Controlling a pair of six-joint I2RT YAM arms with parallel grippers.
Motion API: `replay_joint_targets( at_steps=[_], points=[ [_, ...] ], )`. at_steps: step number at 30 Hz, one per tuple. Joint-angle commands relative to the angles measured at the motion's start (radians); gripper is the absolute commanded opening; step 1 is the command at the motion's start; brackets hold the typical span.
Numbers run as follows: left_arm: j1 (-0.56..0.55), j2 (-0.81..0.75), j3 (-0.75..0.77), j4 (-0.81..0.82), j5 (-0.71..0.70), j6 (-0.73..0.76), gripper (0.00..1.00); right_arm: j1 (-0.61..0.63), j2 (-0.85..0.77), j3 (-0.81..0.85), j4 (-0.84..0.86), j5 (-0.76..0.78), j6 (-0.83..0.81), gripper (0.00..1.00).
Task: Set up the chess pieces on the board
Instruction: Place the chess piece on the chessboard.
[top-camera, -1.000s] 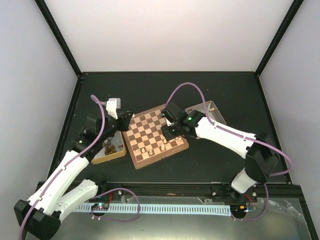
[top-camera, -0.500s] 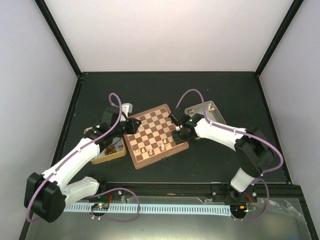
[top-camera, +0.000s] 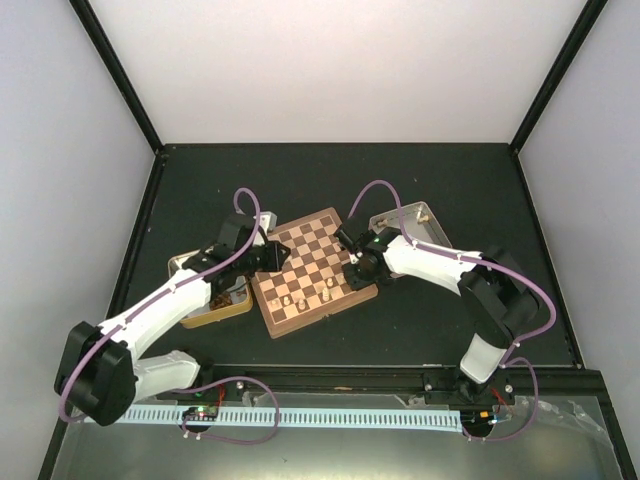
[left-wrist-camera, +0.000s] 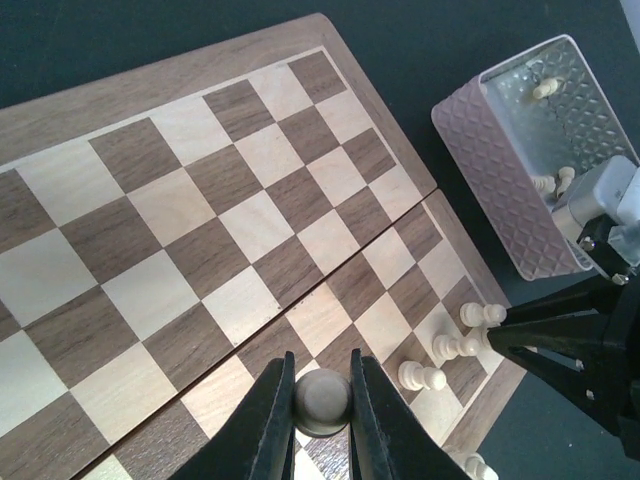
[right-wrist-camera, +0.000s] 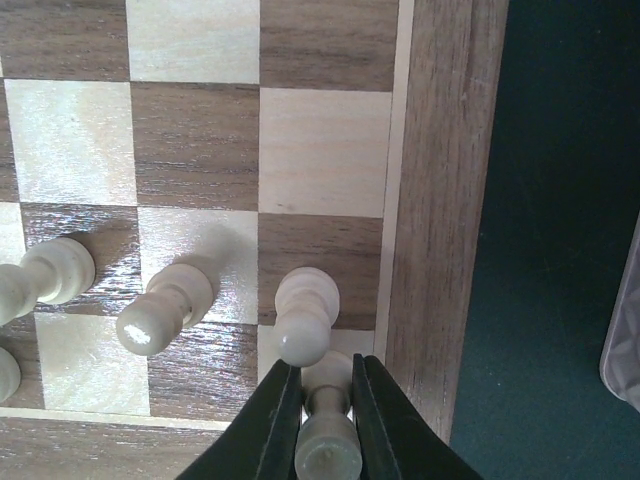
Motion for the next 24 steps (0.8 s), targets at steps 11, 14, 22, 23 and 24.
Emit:
replay_joint_targets(
  at_steps=[11, 14, 22, 23, 24],
  points=[
    [-0.072, 0.114, 0.020, 0.031, -0.145, 0.014, 0.01, -0.001, -0.008, 0.017, -0.039, -0.041, -0.032, 0.16],
    [-0.083, 0.129, 0.023, 0.031, -0.168, 0.019, 0.01, -0.002, -0.010, 0.019, -0.040, -0.031, -0.025, 0.30],
    [-0.125, 0.226, 0.042, 0.021, -0.272, 0.029, 0.02, -0.002, -0.097, 0.014, -0.011, -0.031, -0.004, 0.55],
    [-0.132, 0.237, 0.045, 0.018, -0.288, 0.029, 0.01, -0.002, -0.113, 0.011, -0.007, -0.033, -0.003, 0.57],
    [-0.138, 0.248, 0.050, 0.014, -0.300, 0.029, 0.02, -0.001, -0.124, 0.008, -0.005, -0.033, -0.001, 0.58]
  ],
)
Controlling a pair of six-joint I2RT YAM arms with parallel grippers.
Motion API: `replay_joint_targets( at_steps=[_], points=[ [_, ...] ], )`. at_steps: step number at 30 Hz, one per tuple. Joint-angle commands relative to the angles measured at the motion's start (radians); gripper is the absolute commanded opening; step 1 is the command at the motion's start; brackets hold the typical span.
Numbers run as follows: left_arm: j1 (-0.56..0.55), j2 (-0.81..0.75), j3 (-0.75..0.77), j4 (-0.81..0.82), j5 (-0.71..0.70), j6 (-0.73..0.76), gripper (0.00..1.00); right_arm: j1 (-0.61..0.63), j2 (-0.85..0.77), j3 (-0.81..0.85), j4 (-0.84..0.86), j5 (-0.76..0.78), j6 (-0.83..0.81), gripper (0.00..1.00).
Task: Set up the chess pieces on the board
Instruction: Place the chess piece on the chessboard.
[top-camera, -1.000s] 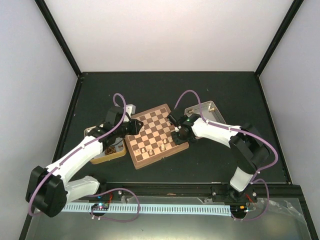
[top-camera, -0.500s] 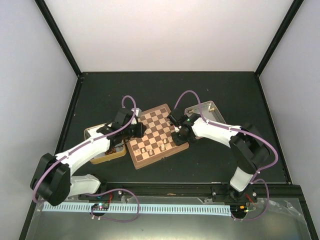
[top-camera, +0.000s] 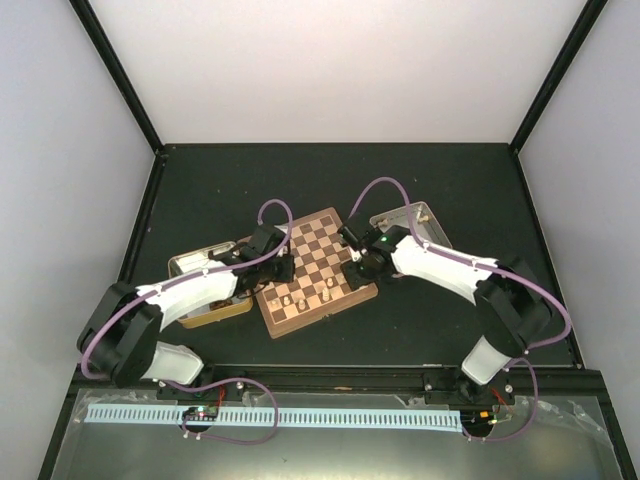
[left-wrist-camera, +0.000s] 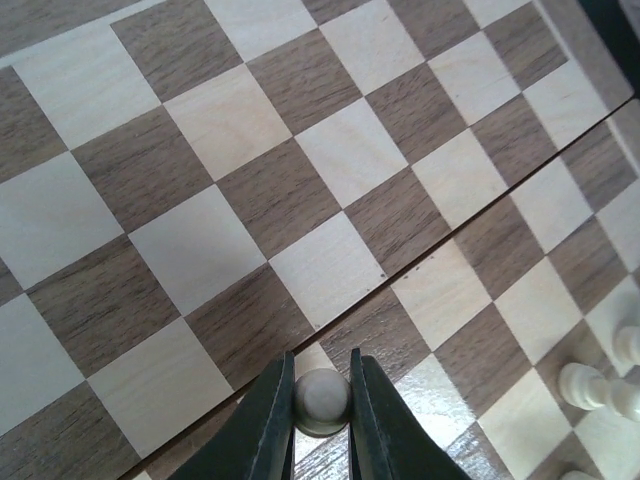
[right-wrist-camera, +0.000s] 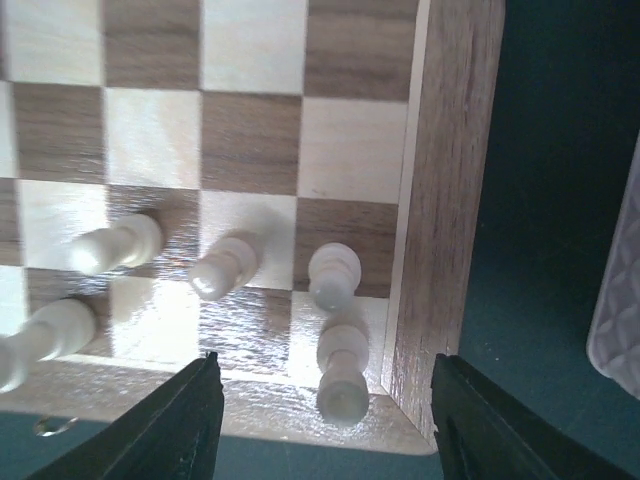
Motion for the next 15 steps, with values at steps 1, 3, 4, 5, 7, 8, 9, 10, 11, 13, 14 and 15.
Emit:
replay_joint_targets(
  at_steps=[1, 3, 4, 5, 7, 8, 9, 10, 11, 13, 14, 15],
  points=[
    [-0.030, 0.042, 0.053, -0.005, -0.100, 0.018, 0.02, -0.001, -0.083, 0.004, 0.026, 0.002, 0.015, 0.60],
    [-0.037, 0.060, 0.062, -0.010, -0.109, 0.019, 0.01, -0.002, -0.104, 0.001, 0.029, 0.013, 0.023, 0.62],
    [-0.039, 0.065, 0.065, -0.010, -0.113, 0.019, 0.02, -0.002, -0.115, -0.001, 0.032, 0.020, 0.026, 0.63],
    [-0.041, 0.068, 0.064, -0.008, -0.115, 0.018, 0.02, -0.001, -0.124, -0.002, 0.035, 0.029, 0.031, 0.63],
    [-0.045, 0.071, 0.060, 0.003, -0.118, 0.020, 0.02, -0.001, -0.142, -0.004, 0.042, 0.039, 0.038, 0.64],
    [-0.045, 0.071, 0.056, 0.011, -0.118, 0.024, 0.02, -0.002, -0.149, -0.006, 0.047, 0.042, 0.042, 0.64],
    [-0.049, 0.070, 0.053, 0.017, -0.122, 0.024, 0.02, -0.001, -0.155, -0.007, 0.053, 0.042, 0.045, 0.64],
    [-0.051, 0.070, 0.047, 0.025, -0.128, 0.025, 0.02, -0.001, -0.160, -0.007, 0.054, 0.044, 0.047, 0.64],
    [-0.054, 0.068, 0.042, 0.033, -0.135, 0.026, 0.03, -0.001, -0.163, -0.007, 0.057, 0.046, 0.050, 0.65],
    [-0.063, 0.069, 0.034, 0.040, -0.147, 0.030, 0.07, -0.002, -0.167, -0.006, 0.056, 0.052, 0.052, 0.65],
    [-0.065, 0.068, 0.032, 0.040, -0.149, 0.030, 0.11, -0.001, -0.168, -0.005, 0.055, 0.053, 0.052, 0.65],
    [-0.068, 0.067, 0.032, 0.038, -0.146, 0.030, 0.16, -0.001, -0.169, -0.004, 0.054, 0.054, 0.051, 0.65]
  ],
)
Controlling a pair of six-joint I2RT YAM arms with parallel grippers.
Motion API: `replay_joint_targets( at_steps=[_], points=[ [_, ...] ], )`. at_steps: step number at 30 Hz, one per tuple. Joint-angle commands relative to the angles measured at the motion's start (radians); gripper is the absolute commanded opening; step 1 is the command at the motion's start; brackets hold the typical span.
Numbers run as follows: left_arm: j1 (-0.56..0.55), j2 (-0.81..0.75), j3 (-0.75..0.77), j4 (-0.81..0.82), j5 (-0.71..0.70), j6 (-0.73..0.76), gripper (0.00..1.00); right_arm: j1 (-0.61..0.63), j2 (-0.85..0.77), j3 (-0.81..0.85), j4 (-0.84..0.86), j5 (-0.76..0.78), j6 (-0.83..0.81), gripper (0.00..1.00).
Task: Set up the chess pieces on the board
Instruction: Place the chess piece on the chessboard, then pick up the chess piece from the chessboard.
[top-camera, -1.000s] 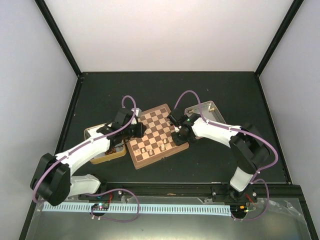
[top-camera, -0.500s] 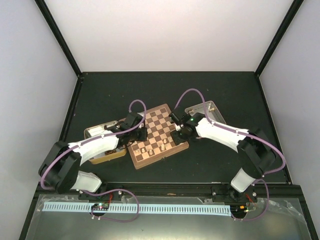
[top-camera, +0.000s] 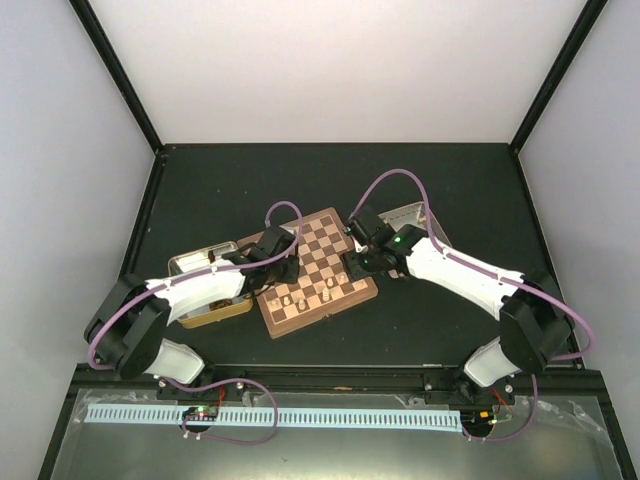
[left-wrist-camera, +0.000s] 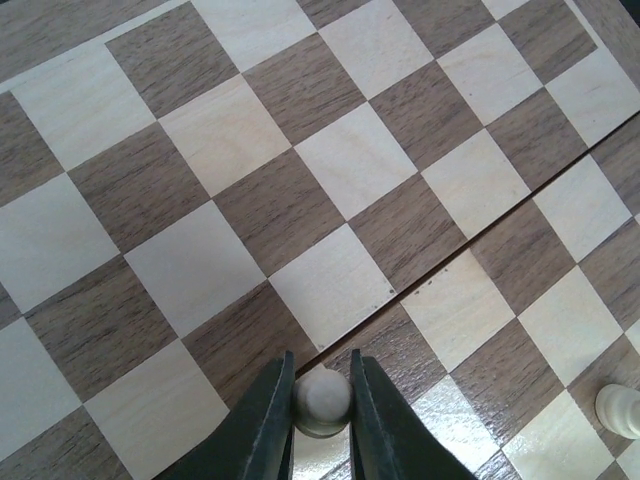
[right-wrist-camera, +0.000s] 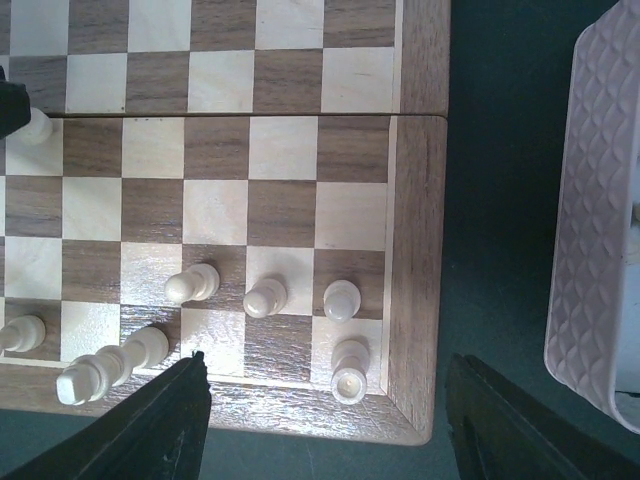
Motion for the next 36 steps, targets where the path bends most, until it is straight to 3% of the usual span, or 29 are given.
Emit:
replay_joint_targets(
  at_steps=[1, 4, 8, 14, 30, 36],
  points=[
    [-0.017, -0.001, 0.007, 0.029, -0.030, 0.019, 0.22, -0.002, -0.025, -0.002, 0.018, 0.032, 0.017, 0.65],
    [-0.018, -0.016, 0.014, 0.009, -0.014, 0.014, 0.38, -0.001, -0.034, -0.001, 0.019, 0.035, 0.021, 0.65],
    [-0.014, -0.045, 0.051, -0.045, -0.018, -0.006, 0.53, -0.001, -0.053, 0.002, 0.024, 0.046, 0.027, 0.65],
    [-0.002, -0.036, 0.136, -0.153, -0.015, -0.033, 0.56, -0.002, -0.080, -0.003, 0.031, 0.080, 0.040, 0.65],
    [0.022, 0.064, 0.219, -0.326, 0.082, -0.030, 0.34, -0.003, -0.095, -0.029, 0.045, 0.099, 0.051, 0.65],
    [0.025, 0.089, 0.234, -0.328, 0.083, -0.020, 0.15, -0.002, -0.094, -0.031, 0.042, 0.100, 0.051, 0.64]
  ],
)
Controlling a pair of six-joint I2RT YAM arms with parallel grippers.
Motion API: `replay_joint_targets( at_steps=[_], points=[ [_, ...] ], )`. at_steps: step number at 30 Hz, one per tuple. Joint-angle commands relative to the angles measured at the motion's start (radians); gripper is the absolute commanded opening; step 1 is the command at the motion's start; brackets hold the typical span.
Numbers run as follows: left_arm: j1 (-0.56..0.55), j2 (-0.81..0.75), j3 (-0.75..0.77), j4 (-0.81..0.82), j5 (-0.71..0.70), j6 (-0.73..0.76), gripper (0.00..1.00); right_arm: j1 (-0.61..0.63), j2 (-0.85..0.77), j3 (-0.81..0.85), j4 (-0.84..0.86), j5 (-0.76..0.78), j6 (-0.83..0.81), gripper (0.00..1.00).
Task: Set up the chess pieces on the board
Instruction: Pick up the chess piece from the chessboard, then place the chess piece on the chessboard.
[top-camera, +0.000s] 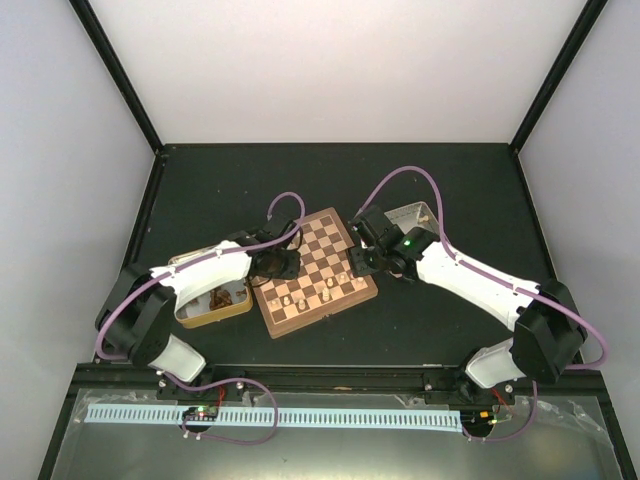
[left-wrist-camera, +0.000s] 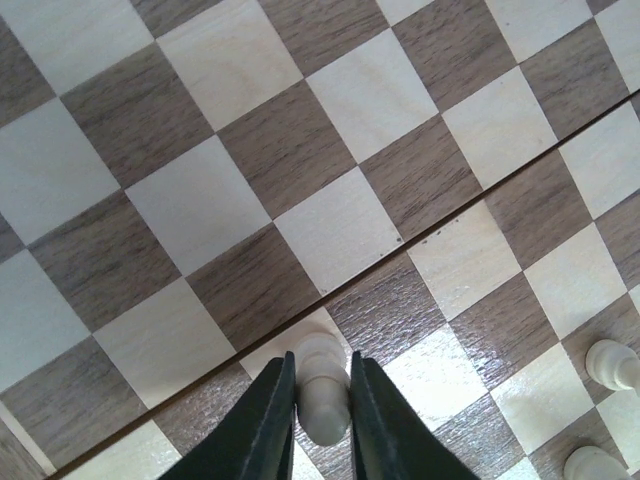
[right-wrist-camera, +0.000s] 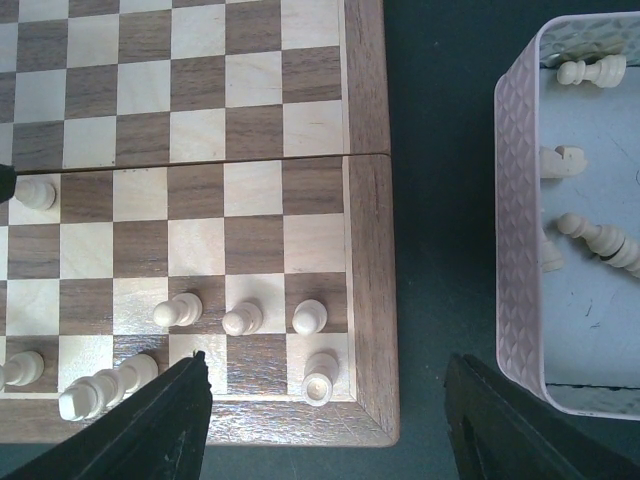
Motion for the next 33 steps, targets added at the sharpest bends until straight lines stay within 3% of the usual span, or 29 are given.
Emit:
replay_joint_targets(
  at_steps=[1, 5, 16, 24, 33],
  points=[
    [0.007, 0.013, 0.050, -0.027, 0.014, 0.017, 0.12, -0.002, -0.018, -0.008, 0.018, 0.022, 0.010, 0.64],
    [0.007, 0.011, 0.056, -0.034, 0.012, 0.028, 0.04, -0.002, -0.018, -0.008, 0.019, 0.023, 0.010, 0.64],
    [-0.026, -0.080, 0.071, -0.094, 0.111, 0.080, 0.04, -0.003, -0.076, -0.038, 0.047, 0.137, 0.066, 0.63],
    [-0.138, -0.134, 0.140, -0.091, 0.118, 0.140, 0.05, -0.092, -0.207, -0.140, 0.105, 0.200, 0.201, 0.63],
    [-0.296, -0.037, 0.251, -0.083, 0.090, 0.212, 0.06, -0.222, -0.374, -0.279, 0.167, 0.142, 0.282, 0.63]
  ],
)
